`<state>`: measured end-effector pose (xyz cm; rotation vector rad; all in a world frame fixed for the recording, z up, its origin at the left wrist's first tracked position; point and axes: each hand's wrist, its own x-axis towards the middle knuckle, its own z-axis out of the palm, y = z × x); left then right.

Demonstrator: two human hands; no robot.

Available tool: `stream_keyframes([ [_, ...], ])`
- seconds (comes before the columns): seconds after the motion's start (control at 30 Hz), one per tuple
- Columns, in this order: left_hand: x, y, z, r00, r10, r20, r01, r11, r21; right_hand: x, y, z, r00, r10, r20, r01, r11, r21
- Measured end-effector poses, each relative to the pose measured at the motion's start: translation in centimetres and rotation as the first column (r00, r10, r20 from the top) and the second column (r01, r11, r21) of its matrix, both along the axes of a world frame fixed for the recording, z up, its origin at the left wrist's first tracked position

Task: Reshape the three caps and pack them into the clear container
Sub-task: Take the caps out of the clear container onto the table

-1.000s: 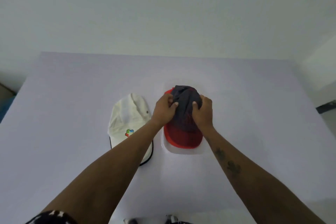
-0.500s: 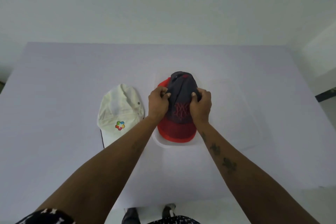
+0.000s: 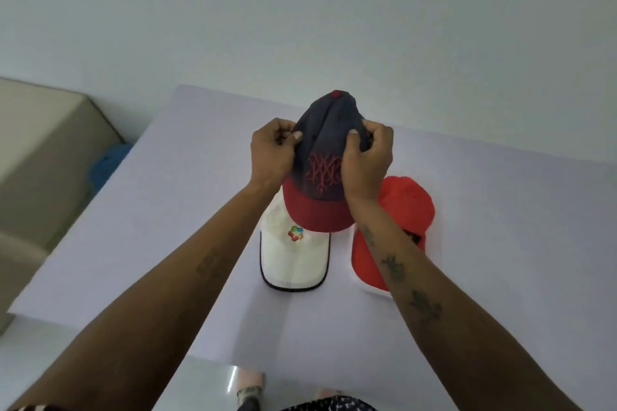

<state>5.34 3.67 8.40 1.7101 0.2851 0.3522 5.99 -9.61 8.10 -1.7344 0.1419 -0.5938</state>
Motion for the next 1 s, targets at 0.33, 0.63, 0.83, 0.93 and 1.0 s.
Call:
stream_keyframes([
  [0.33, -8.5, 18.1, -7.3, 0.871, 0.360, -0.335, -0.335, 0.933, 0.131, -3.7, 16.7, -8.9, 0.816, 0.454, -0.358, -0.526, 0.840, -0.133],
  [0.63, -11.1, 19.1, -14.5, 0.799, 0.381, -0.466, -0.348, 0.924, 0.158, -5.1, 18.8, -15.0, 0.707, 0.380, -0.597, -0.596, 0.774, -0.214],
  [0.83, -10.8, 18.3, -14.7, 0.787, 0.389, -0.479, -0.341, 0.921, 0.189, -4.5, 18.2, -15.7, 0.719, 0.397, -0.570, -0.589, 0.784, -0.196],
  [0.93, -10.0, 17.3, -13.5, 0.730, 0.520, -0.444, -0.439, 0.854, 0.280, -4.6, 17.4, -14.8, 0.747, 0.410, -0.523, -0.573, 0.797, -0.192],
  [1.0, -8.4, 16.0, -12.2, 0.732, 0.578, -0.361, -0.466, 0.811, 0.353, -4.3, 15.9, -13.6, 0.784, 0.422, -0.455, -0.547, 0.816, -0.185],
])
